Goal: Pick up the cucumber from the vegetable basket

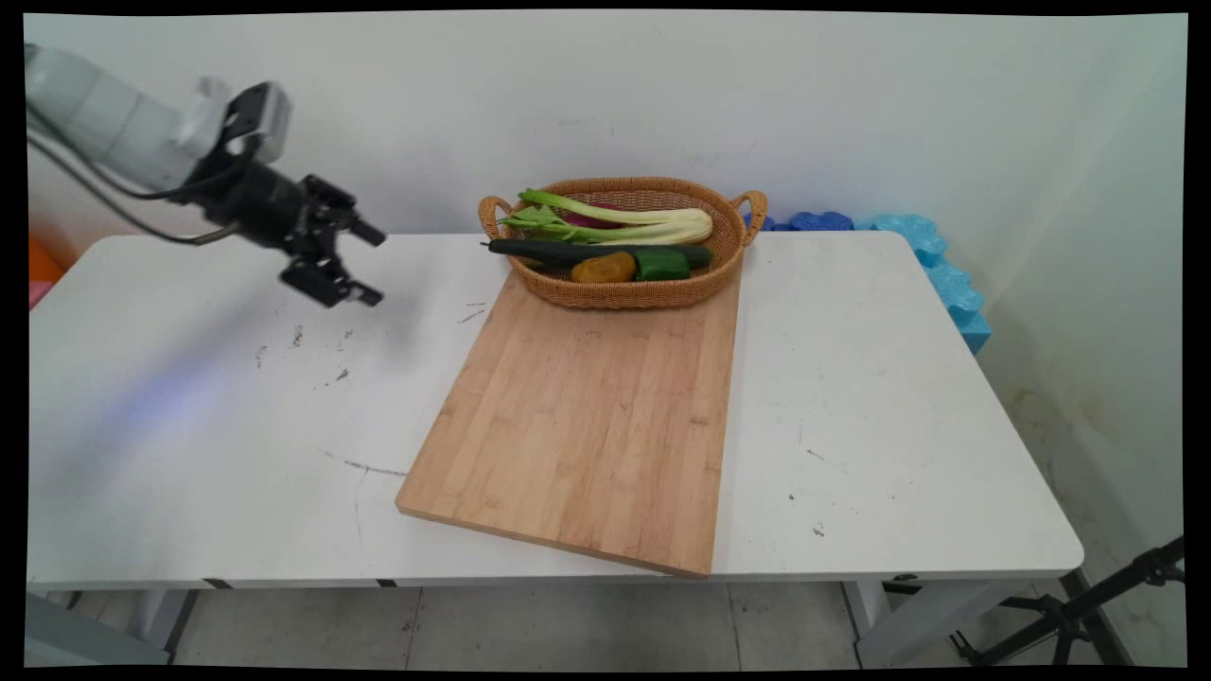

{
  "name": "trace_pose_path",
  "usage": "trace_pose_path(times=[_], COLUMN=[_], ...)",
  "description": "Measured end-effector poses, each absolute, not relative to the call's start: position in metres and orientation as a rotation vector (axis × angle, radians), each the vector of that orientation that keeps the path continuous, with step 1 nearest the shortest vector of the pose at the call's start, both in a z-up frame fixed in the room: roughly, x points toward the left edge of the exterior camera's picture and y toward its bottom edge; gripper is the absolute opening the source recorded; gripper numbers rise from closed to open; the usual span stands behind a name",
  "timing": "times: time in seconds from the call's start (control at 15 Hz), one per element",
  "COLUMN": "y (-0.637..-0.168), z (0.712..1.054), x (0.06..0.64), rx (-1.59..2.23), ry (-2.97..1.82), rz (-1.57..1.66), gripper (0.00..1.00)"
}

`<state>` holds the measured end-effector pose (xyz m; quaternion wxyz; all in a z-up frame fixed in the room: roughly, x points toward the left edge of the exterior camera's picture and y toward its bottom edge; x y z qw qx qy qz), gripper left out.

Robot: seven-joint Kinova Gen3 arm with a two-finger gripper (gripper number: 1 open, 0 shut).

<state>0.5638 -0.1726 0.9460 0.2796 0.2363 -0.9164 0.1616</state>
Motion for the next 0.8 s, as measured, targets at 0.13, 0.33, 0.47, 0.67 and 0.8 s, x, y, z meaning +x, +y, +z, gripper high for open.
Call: trace_pose_path(times=[0.13,0.33,0.47,0.67,0.8], y=[-0.194,-0.220,-0.237,-0.258,-0.274], z=[0.947,0.947,0.946,0.943,0.939], x=[0.545,0.515,0.496,0.474,0.458], rx=[0.618,0.594,0.579,0.562,0.548], ry=[-2.457,-2.460,-2.465,-2.473,-2.483], rz=[0.461,0.504,0.531,0.563,0.588], gripper=[1.00,1.00,1.00,1.00,1.00])
